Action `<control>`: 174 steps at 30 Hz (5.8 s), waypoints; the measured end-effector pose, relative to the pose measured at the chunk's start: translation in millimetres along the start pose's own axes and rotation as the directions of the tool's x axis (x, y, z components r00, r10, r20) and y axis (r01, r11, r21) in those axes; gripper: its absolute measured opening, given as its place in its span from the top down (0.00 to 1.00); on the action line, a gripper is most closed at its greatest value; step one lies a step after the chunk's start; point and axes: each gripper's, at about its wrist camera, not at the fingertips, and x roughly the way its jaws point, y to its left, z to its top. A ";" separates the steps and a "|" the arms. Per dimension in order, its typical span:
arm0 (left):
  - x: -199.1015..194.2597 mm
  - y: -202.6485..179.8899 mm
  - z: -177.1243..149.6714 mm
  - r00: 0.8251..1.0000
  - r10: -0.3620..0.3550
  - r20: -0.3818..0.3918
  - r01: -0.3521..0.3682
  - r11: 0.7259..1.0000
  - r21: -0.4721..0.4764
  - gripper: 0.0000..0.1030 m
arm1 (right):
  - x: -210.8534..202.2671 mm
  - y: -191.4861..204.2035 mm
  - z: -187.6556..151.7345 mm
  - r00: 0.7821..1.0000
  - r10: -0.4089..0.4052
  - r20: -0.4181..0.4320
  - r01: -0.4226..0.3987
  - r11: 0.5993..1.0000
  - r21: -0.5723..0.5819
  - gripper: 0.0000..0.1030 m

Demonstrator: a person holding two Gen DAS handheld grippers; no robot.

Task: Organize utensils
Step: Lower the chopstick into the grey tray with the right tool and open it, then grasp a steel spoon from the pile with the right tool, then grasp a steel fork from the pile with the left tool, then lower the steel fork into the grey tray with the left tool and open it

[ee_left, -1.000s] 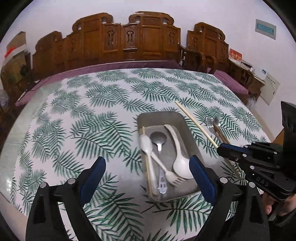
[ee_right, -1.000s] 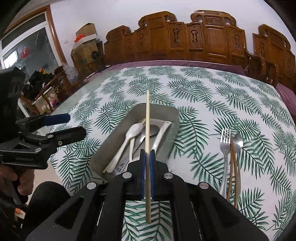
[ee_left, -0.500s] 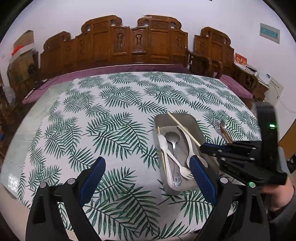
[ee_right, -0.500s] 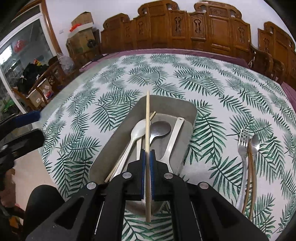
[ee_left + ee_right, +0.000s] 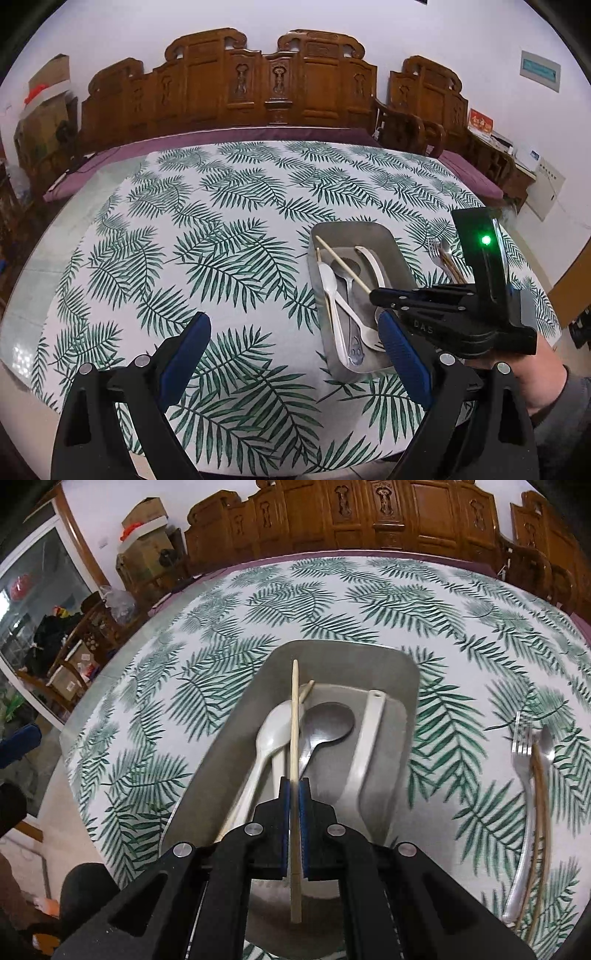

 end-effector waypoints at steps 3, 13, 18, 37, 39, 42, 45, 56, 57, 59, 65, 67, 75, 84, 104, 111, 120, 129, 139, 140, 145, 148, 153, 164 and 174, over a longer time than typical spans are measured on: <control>-1.3 -2.0 0.1 1.000 0.000 -0.002 0.000 1.000 0.006 0.14 | -5.8 4.6 -1.0 1.000 0.015 0.027 -0.014 0.999 -0.031 0.92; -16.7 -16.7 0.0 0.999 -0.018 0.028 0.017 1.000 0.018 0.14 | -51.1 0.7 -9.1 0.995 -0.016 0.099 0.025 0.996 -0.085 0.92; -21.5 -31.3 -0.7 0.999 -0.034 0.037 0.032 0.999 0.037 0.14 | -84.7 -9.9 -20.4 0.989 -0.044 0.139 0.060 0.992 -0.114 0.92; 11.5 -110.1 -8.2 0.994 -0.106 -0.007 0.106 0.987 0.123 0.14 | -149.5 -142.8 -58.7 0.966 -0.223 0.134 0.228 0.973 -0.027 0.79; 14.9 -116.2 -9.2 0.994 -0.111 -0.014 0.112 0.985 0.129 0.14 | -143.6 -153.3 -64.3 0.966 -0.233 0.112 0.237 0.971 -0.021 0.79; 20.3 -126.3 -13.4 0.992 -0.123 -0.027 0.126 0.982 0.143 0.14 | -132.3 -163.4 -72.8 0.967 -0.243 0.080 0.244 0.970 -0.012 0.79; 23.6 -134.0 -18.9 0.990 -0.133 -0.040 0.138 0.978 0.155 0.14 | -118.4 -169.4 -81.3 0.967 -0.251 0.043 0.252 0.967 -0.022 0.79; 34.3 -155.1 -20.6 0.985 -0.161 -0.060 0.169 0.967 0.190 0.14 | -83.8 -179.1 -72.4 0.968 -0.250 0.015 0.251 0.968 -0.025 0.79; 36.0 -156.2 -19.7 0.985 -0.161 -0.061 0.170 0.967 0.190 0.14 | -80.8 -181.8 -67.9 0.968 -0.249 0.015 0.249 0.968 -0.019 0.79; 40.8 -157.9 -17.3 0.984 -0.164 -0.065 0.174 0.966 0.190 0.14 | -73.4 -187.3 -58.4 0.971 -0.239 0.009 0.239 0.971 -0.003 0.79; 56.4 -160.6 -9.3 0.982 -0.172 -0.084 0.185 0.965 0.186 0.14 | -52.2 -199.6 -30.2 0.972 -0.236 -0.001 0.236 0.972 -0.007 0.79; 61.8 -161.1 -5.5 0.980 -0.178 -0.088 0.192 0.964 0.185 0.14 | -48.1 -201.1 -22.4 0.972 -0.236 0.008 0.237 0.972 -0.012 0.79; 77.7 -163.2 3.9 0.978 -0.184 -0.097 0.199 0.963 0.181 0.14 | -26.6 -217.2 8.9 0.977 -0.213 0.019 0.213 0.977 -0.001 0.79; 88.1 -166.4 2.6 0.975 -0.194 -0.113 0.211 0.963 0.171 0.14 | -17.5 -222.0 21.0 0.986 -0.163 0.019 0.163 0.987 0.007 0.75; 99.7 -184.1 8.4 0.979 -0.158 -0.126 0.181 0.964 0.195 0.14 | -50.2 -229.2 11.3 0.988 -0.143 0.065 0.143 0.990 0.004 0.99; 116.9 -203.1 14.8 0.981 -0.152 -0.121 0.174 0.963 0.205 0.14 | -86.8 -248.0 -1.3 0.979 -0.175 0.102 0.173 0.985 0.022 0.99; 151.7 -227.6 24.2 0.970 -0.185 -0.159 0.214 0.958 0.192 0.40 | -107.6 -252.9 -25.4 0.974 -0.204 0.096 0.205 0.979 0.004 0.99; 198.8 -232.3 31.8 0.956 -0.174 -0.237 0.206 0.971 0.119 0.72 | -119.7 -256.9 -40.7 0.975 -0.202 0.092 0.201 0.979 0.014 0.99; 211.6 -234.7 29.5 0.949 -0.160 -0.272 0.189 0.978 0.083 0.76 | -122.6 -249.4 -41.8 0.976 -0.195 0.093 0.194 0.981 0.019 0.98; 212.3 -235.5 29.7 0.950 -0.157 -0.271 0.185 0.979 0.084 0.76 | -122.9 -247.4 -42.2 0.977 -0.193 0.093 0.192 0.981 0.020 0.98; 213.0 -240.1 29.6 0.953 -0.131 -0.272 0.163 0.981 0.102 0.76 | -123.1 -237.9 -43.5 0.978 -0.191 0.089 0.190 0.982 0.016 0.98; 212.9 -243.3 29.2 0.955 -0.113 -0.274 0.147 0.983 0.109 0.76 | -123.4 -234.3 -44.1 0.978 -0.191 0.088 0.189 0.982 0.022 0.98; 209.9 -245.8 27.0 0.954 -0.107 -0.280 0.149 0.980 0.134 0.88 | -123.5 -228.9 -48.1 0.978 -0.189 0.085 0.187 0.982 0.029 0.98; 198.1 -233.0 19.0 0.951 -0.109 -0.290 0.157 0.976 0.148 0.94 | -127.9 -215.2 -51.6 0.979 -0.181 0.092 0.179 0.983 0.030 0.98; 168.3 -217.1 26.2 0.961 -0.130 -0.243 0.170 0.974 0.151 0.94 | -135.9 -193.9 -45.7 0.978 -0.183 0.106 0.183 0.983 0.005 0.98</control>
